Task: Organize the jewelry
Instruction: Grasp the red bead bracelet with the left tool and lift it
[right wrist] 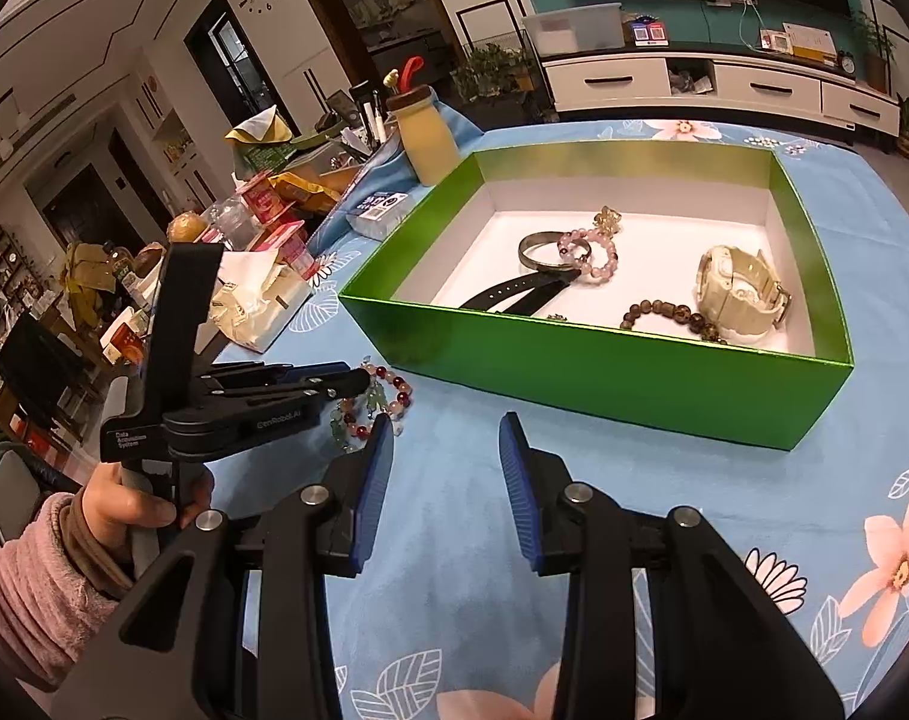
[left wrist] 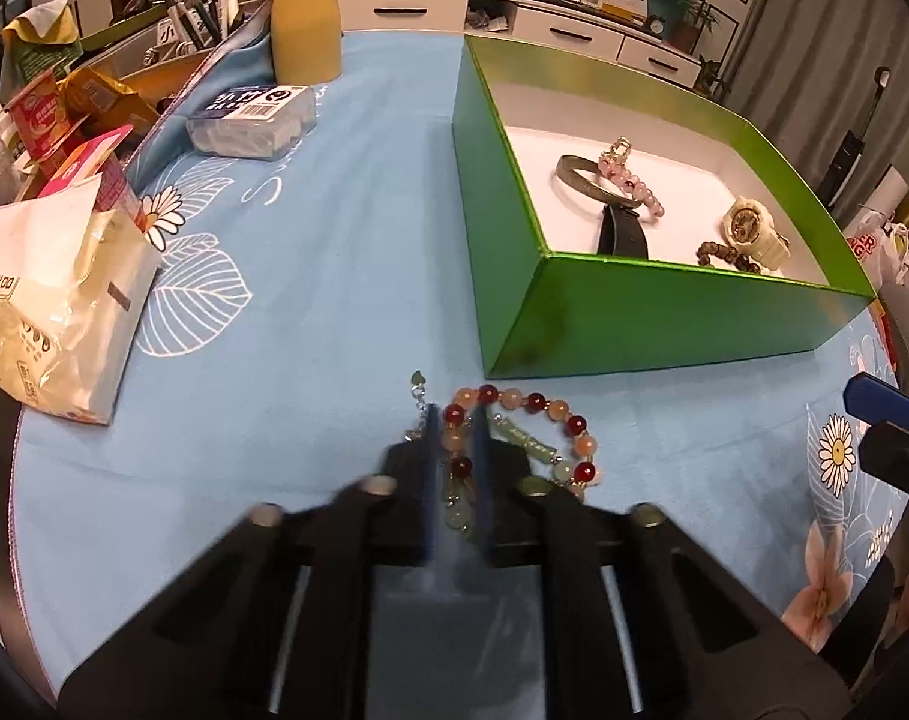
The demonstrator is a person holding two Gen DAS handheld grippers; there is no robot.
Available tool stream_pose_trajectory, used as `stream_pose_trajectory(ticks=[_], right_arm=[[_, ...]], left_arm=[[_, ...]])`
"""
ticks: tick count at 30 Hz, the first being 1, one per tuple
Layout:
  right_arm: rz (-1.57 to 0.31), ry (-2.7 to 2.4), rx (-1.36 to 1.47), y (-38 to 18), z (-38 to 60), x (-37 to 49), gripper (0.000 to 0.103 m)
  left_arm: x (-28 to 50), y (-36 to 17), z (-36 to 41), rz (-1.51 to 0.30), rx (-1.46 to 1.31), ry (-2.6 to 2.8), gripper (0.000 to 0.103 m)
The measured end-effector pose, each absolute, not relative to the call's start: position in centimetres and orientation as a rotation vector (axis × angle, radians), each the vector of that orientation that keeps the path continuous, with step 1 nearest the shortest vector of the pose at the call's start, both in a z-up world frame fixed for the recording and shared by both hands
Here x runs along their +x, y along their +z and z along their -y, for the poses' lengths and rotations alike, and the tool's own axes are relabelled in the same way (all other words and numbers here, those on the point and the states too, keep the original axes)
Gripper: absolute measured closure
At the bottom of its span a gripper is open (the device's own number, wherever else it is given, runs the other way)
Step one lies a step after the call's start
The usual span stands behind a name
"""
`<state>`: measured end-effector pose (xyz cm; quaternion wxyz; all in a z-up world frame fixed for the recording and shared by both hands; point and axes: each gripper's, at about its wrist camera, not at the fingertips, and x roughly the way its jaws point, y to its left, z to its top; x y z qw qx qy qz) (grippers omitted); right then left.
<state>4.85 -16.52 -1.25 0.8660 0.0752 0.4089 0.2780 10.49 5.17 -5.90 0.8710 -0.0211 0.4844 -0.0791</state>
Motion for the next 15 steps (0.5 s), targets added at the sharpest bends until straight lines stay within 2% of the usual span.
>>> stream_pose_trajectory(ticks=[7,15], right_arm=[[-0.87,0.574,0.161,-1.8,16.4,5.3,0.066],[-0.902,0.616,0.176,-2.6,15.2,5.8,0.066]], left_arm=[[9.9,-5.0,-5.5,-0.969,-0.085,-0.184,0.096],[7.5,1.3,-6.1,-0.819,-0.149,-0.243,0.096]])
